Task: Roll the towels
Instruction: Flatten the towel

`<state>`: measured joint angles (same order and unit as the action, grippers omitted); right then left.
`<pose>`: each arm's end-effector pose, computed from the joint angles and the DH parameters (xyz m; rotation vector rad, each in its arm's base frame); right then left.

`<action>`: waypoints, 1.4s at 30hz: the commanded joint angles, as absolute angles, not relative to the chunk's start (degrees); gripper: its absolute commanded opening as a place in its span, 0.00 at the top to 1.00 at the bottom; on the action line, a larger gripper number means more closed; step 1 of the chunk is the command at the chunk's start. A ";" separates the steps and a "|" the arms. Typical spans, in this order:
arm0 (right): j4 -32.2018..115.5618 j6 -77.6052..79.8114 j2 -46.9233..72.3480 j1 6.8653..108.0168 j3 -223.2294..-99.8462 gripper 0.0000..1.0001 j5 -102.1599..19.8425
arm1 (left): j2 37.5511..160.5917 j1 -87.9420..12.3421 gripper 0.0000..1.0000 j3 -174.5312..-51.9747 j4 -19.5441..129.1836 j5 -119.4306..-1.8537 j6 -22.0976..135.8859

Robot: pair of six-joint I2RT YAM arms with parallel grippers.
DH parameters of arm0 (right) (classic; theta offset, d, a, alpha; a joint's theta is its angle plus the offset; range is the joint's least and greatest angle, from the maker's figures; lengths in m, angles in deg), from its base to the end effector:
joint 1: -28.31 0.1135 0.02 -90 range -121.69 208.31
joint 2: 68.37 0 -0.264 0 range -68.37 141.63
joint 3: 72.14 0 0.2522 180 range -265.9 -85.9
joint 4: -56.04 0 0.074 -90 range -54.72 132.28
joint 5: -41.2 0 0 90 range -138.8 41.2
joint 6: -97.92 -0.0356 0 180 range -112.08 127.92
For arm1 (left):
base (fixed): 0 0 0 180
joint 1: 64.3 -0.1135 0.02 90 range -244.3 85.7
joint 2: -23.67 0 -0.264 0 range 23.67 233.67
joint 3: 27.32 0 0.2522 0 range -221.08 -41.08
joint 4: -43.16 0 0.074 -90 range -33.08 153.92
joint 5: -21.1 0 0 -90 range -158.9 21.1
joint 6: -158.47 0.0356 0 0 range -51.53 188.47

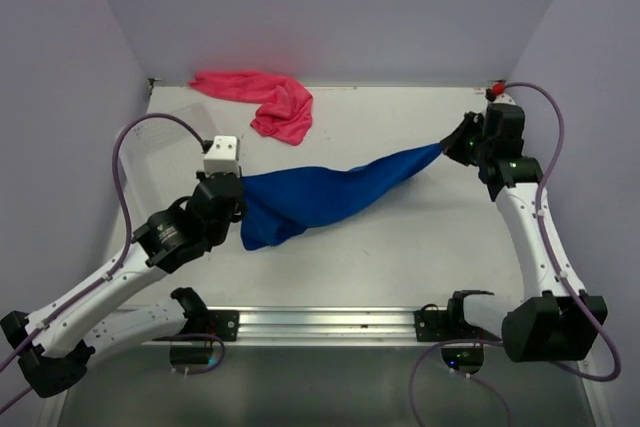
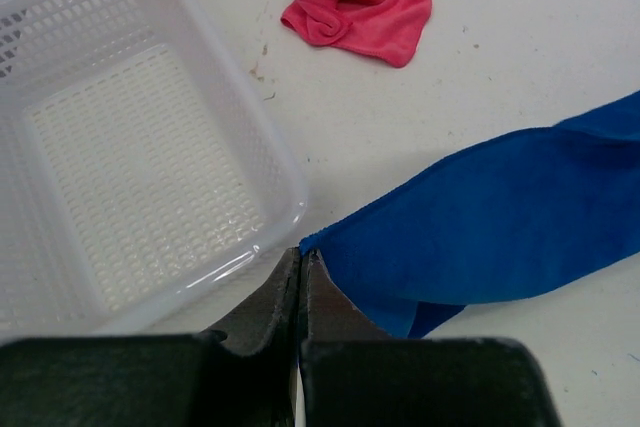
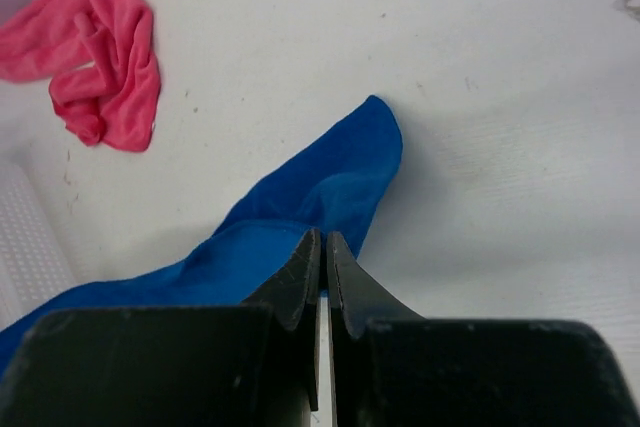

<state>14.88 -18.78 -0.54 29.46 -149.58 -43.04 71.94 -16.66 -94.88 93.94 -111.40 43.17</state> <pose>0.2622 0.0088 0.3428 0.4150 2.1031 0.3931 0.1308 -0.1078 0.3415 -0.0384 1.9660 -0.0389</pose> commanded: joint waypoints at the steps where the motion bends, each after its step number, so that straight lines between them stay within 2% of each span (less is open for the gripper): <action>1: 7.39 -21.35 -3.59 25.86 -153.31 1.00 -46.95 | 73.23 -16.93 1.00 -99.26 87.87 -115.66 45.53; 5: 4.31 -20.65 -5.52 24.71 -156.30 1.00 -50.64 | 75.60 -18.33 1.00 -101.46 85.67 -116.55 46.23; 12: -0.25 -20.82 -6.14 24.27 -164.20 1.00 -52.75 | 78.77 -26.59 1.00 -104.36 79.43 -106.44 48.87; 32: -19.59 -20.82 -14.67 23.92 -175.81 1.00 -63.48 | 70.34 -26.86 1.00 -103.31 80.48 -100.02 48.87; 37: -19.34 -21.26 -12.83 23.92 -172.48 1.00 -64.71 | 72.88 -26.77 1.00 -100.41 78.02 -98.17 49.40; 42: -12.50 -21.87 -9.14 23.74 -165.36 1.00 -65.32 | 81.92 -26.95 1.00 -99.70 73.02 -100.45 52.99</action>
<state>-16.79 -20.86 -12.86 24.11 -168.51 -63.54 77.07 -26.48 -100.37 78.84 -99.38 49.84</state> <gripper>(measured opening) 0.022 0.009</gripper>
